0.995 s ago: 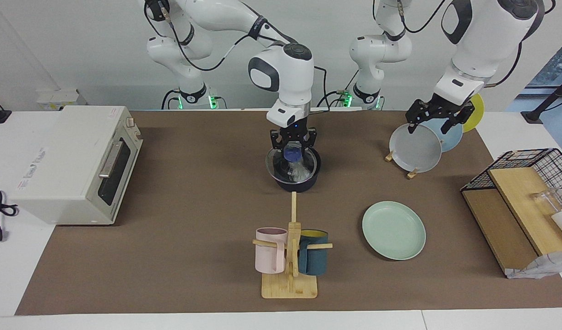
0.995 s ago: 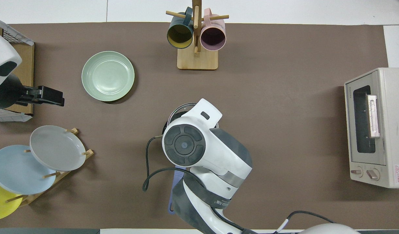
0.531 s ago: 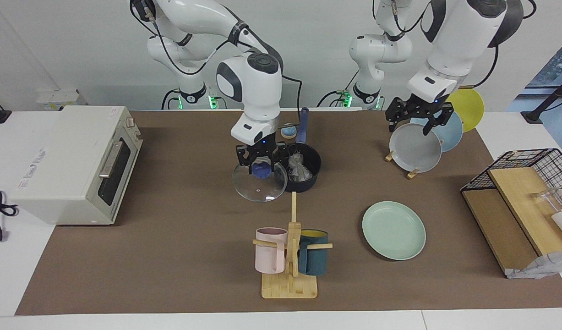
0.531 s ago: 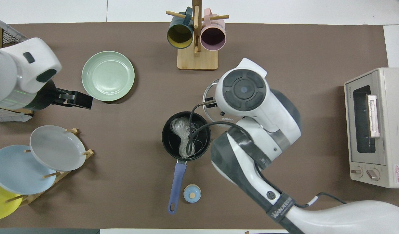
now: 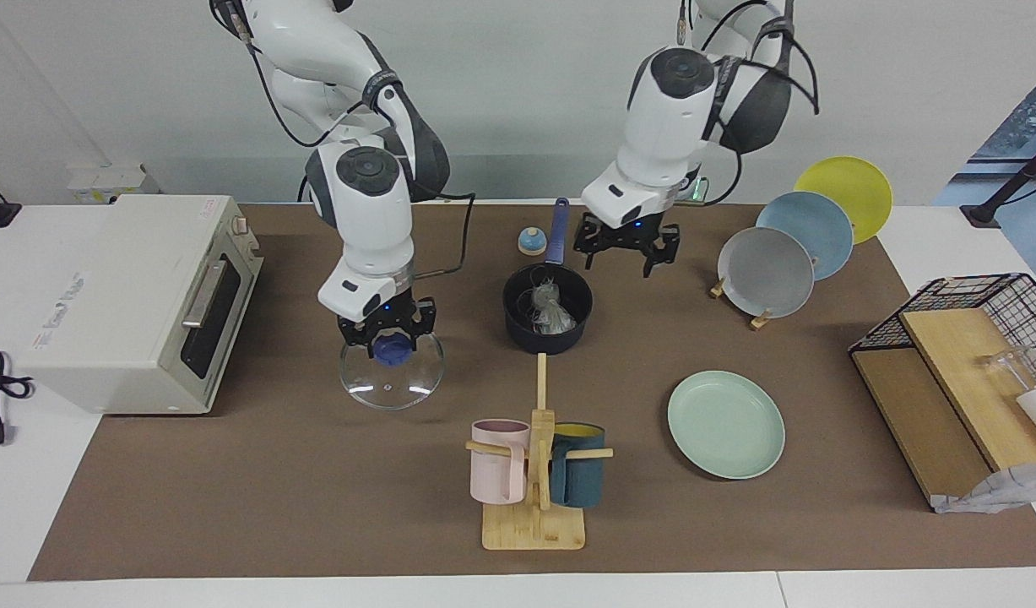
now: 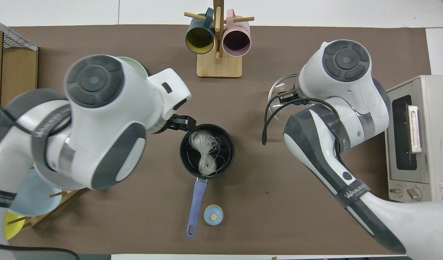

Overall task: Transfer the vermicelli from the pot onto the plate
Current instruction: 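Lift the lid with the right gripper while the left gripper reaches the pot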

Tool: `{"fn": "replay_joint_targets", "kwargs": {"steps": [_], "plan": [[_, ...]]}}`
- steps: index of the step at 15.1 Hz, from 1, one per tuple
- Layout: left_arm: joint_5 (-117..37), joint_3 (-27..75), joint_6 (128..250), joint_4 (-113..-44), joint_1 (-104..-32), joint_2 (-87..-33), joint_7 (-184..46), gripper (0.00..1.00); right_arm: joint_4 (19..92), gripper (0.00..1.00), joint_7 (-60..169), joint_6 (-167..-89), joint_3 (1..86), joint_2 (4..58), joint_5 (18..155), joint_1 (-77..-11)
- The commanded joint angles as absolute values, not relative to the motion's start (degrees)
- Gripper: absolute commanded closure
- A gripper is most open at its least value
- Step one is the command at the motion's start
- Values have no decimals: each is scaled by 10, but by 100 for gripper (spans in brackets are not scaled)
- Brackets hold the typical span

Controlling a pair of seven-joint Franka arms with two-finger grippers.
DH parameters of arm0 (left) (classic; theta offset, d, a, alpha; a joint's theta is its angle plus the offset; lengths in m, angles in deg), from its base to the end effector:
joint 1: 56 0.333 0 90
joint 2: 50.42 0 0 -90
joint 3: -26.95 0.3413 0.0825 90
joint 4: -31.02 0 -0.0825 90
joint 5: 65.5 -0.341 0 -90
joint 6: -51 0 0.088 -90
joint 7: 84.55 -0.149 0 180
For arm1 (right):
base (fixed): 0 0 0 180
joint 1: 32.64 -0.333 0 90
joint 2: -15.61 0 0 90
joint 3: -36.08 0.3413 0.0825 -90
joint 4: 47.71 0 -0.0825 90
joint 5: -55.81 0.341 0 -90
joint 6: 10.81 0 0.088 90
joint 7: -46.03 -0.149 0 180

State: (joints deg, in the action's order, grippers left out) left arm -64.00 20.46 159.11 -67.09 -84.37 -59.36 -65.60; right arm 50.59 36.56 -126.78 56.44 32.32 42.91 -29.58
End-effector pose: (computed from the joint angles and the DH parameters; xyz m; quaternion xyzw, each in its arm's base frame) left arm 0.4724 -0.3284 0.4895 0.9907 -0.1337 -0.0009 0.0234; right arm 0.5946 0.1438 0.4294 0.9926 0.1077 0.0304 0.0463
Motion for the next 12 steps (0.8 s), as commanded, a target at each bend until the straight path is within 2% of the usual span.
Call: {"fn": "replay_joint_targets", "kwargs": {"steps": [1,3,5,7,12], "plan": [[-642,215,1654,-714,-877,-611,-651,0,550,49,419,-1299,528,294,467,-284],[-642,215,1700,-757,-888,-612,-651,0,587,49,432,-1324,505,278,503,-284],[-642,214,1741,-799,-894,-611,-651,0,639,49,439,-1388,494,265,511,-285],[-642,214,1751,-809,-894,-612,-646,0,673,49,440,-1422,491,263,512,-281],[-641,213,1790,-834,-906,-622,-594,0,729,49,443,-1446,486,247,512,-276]]}}
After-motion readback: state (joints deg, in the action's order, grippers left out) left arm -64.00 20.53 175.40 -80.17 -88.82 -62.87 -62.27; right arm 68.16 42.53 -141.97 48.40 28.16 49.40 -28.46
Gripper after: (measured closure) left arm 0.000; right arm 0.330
